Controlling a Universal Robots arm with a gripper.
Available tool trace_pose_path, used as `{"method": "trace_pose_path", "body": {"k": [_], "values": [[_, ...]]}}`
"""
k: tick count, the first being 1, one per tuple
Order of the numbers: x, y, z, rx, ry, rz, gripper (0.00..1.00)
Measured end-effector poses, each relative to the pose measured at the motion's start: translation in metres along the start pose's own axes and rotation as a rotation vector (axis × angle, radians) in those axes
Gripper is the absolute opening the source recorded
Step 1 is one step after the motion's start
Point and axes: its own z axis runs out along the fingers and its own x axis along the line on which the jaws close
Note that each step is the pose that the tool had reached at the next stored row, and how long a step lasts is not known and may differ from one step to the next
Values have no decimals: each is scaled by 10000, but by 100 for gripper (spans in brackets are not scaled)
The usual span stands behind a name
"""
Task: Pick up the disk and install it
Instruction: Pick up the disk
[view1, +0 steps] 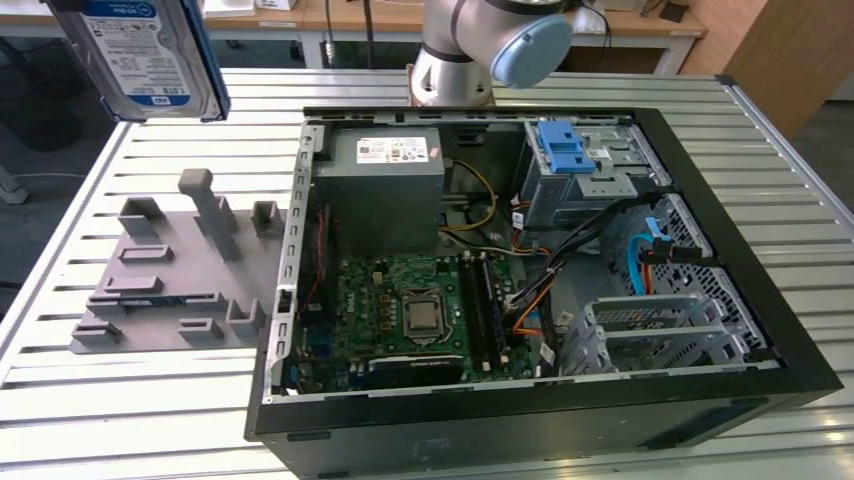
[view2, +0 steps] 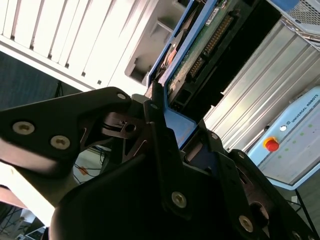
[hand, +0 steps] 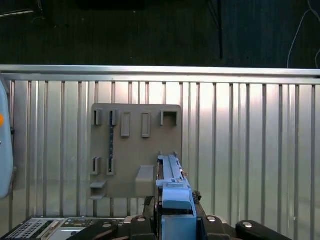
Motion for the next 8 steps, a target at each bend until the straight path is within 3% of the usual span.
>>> {"method": "trace_pose_path", "body": {"k": [5,8], "values": [[124,0,-1,1,0,0,36],[159,-14,-2,1,0,-1,36]]}}
